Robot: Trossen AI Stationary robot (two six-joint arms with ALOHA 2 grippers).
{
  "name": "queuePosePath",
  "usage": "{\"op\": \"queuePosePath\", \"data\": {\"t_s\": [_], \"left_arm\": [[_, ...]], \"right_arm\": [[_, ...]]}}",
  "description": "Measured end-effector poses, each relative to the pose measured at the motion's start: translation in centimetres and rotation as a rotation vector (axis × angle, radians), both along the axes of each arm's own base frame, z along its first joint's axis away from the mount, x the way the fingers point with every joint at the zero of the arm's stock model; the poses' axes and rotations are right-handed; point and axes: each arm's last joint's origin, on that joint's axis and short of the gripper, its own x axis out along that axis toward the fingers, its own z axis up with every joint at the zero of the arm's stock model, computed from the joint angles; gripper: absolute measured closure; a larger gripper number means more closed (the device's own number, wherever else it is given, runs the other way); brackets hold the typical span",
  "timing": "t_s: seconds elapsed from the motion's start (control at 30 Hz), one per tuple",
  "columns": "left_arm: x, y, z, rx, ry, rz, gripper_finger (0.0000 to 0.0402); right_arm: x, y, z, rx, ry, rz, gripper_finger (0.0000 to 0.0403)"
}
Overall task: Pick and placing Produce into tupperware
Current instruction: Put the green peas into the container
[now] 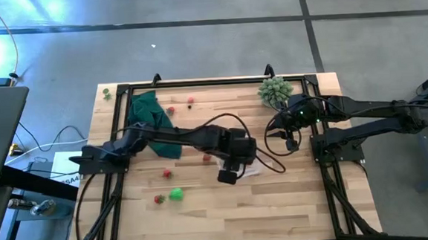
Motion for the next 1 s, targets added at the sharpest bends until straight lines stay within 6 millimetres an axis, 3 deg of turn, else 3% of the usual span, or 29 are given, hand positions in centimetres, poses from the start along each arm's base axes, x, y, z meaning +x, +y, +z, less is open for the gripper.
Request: {"op": "queuePosePath", "data": {"t_s": [0.2,0.4,1.0], "left_arm": [[1.6,0.1,-4.3,-0.021,0.09,-0.028,0.0273],[2.4,0.1,-7.0,-0.025,0.146,-0.025,0.0273],[3.0,0.3,-10.6,-0.032,0.239,0.019,0.0273]], "right_arm": [[0.0,0.0,0.0,0.0,0.0,0.001,0.0313],[0.0,0.0,0.0,0.0,0.001,0.0,0.0313],[0.0,0.0,0.0,0.0,0.0,0.0,0.0313]]}}
